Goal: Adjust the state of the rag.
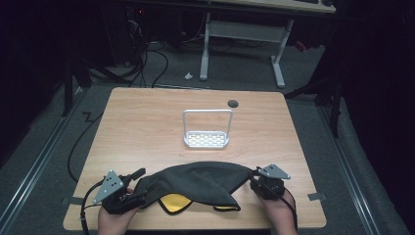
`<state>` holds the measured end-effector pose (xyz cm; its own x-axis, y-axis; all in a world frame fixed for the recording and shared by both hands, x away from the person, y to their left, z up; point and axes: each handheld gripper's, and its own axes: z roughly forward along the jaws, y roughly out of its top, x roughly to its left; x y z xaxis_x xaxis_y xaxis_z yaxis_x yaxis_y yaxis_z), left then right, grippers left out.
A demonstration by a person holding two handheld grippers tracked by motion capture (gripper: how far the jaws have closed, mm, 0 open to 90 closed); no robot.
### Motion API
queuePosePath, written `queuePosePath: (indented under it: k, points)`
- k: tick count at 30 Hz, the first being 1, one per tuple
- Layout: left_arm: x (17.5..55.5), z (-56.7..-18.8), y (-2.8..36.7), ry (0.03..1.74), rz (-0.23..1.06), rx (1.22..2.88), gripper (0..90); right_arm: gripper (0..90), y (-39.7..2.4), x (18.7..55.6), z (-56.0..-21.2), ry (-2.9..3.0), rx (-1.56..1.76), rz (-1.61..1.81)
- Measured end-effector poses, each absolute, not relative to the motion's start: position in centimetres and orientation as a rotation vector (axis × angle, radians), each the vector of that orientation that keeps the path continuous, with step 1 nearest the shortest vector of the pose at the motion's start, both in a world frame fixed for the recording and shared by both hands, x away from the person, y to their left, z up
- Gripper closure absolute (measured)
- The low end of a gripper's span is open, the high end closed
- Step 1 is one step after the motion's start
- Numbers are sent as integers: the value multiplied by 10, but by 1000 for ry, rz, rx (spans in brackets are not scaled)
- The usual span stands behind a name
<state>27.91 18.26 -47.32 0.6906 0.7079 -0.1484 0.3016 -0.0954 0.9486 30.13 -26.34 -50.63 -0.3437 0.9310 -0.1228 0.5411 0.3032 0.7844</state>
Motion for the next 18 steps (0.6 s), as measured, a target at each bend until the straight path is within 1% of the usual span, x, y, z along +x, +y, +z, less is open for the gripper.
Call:
queuePosePath:
  k: [2,3,4,5,6,7,8,9,10,11,12,13,15,16,17,18]
  points:
    - [280,-477,182,834,416,1723,363,541,-262,292,-501,2006,1268,916]
    - [281,-481,181,850,414,1742,374,535,-260,286,-497,2027,1254,965]
    - [281,-481,181,850,414,1742,372,535,-260,286,-497,2027,1254,965]
    - [286,-487,181,896,372,1765,368,505,-253,269,-492,2091,1184,1079]
    - [287,-490,182,905,362,1777,364,487,-249,263,-492,2117,1159,1098]
    - [287,-493,182,907,373,1802,359,470,-244,255,-492,2141,1130,1122]
    - [285,-495,182,908,417,1833,359,447,-240,249,-494,2165,1115,1155]
    - [285,-495,182,908,417,1833,359,447,-240,249,-494,2165,1115,1155]
    - [282,-498,185,917,440,1858,359,420,-237,245,-496,2200,1115,1186]
    - [280,-504,193,943,384,1861,348,396,-232,240,-501,2252,1128,1189]
    - [280,-504,193,943,384,1861,343,388,-231,239,-502,2264,1132,1184]
    - [275,-512,199,973,341,1871,337,382,-230,240,-504,2275,1138,1178]
    - [274,-515,201,986,327,1885,325,381,-229,241,-506,2284,1145,1167]
    - [273,-518,200,998,314,1904,325,398,-227,243,-508,2299,1149,1146]
    - [273,-519,198,988,312,1934,360,465,-224,246,-515,2341,1139,1081]
    - [273,-519,198,988,312,1934,384,465,-224,246,-515,2341,1139,1081]
